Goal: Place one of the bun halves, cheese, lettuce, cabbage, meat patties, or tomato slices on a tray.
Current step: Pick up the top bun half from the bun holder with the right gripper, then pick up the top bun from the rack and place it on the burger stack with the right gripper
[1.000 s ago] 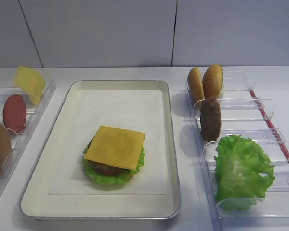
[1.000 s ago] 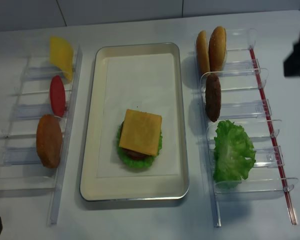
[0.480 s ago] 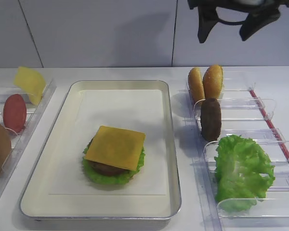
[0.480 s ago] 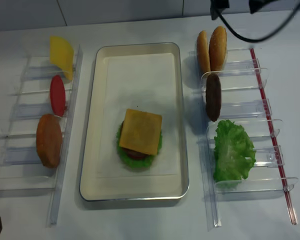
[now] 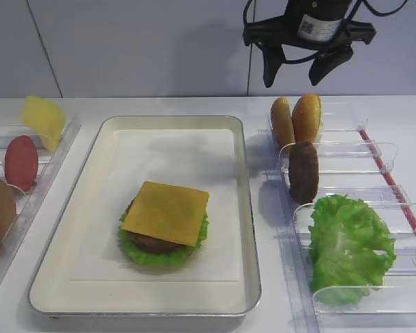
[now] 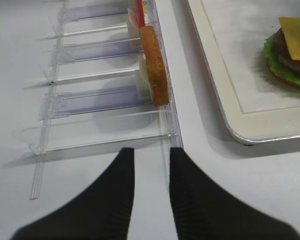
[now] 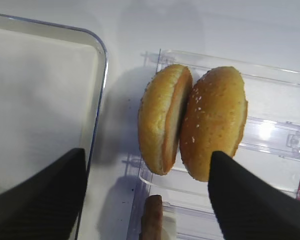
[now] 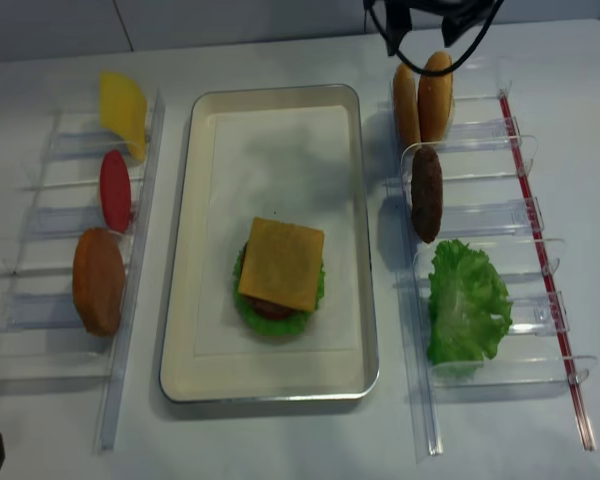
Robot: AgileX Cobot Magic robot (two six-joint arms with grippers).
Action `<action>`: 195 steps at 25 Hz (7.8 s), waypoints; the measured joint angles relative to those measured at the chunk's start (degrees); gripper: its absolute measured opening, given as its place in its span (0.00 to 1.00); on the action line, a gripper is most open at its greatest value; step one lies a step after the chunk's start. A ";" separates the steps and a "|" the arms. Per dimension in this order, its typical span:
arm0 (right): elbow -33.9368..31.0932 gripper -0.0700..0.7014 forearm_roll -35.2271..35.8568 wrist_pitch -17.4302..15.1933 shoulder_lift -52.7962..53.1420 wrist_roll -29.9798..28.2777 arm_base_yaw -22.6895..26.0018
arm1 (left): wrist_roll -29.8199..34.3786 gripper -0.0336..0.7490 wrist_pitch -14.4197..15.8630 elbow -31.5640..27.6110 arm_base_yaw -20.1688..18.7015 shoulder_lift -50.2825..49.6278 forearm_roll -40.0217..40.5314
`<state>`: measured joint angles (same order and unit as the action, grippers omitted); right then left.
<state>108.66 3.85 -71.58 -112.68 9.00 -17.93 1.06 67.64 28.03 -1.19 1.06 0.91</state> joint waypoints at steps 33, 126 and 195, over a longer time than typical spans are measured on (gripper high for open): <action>0.08 0.68 -1.49 4.70 -8.03 0.79 -1.37 | 0.03 0.26 0.00 0.00 0.00 0.00 0.00; -60.77 0.40 95.14 11.98 14.21 -66.74 -1.27 | 0.12 0.26 0.00 0.00 0.00 0.00 0.00; -54.78 0.63 84.40 10.14 7.20 -57.92 1.11 | 0.12 0.26 0.00 0.00 0.00 0.00 0.00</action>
<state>53.88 88.25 -61.44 -105.49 -48.92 -16.82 1.18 67.64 28.03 -1.19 1.06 0.91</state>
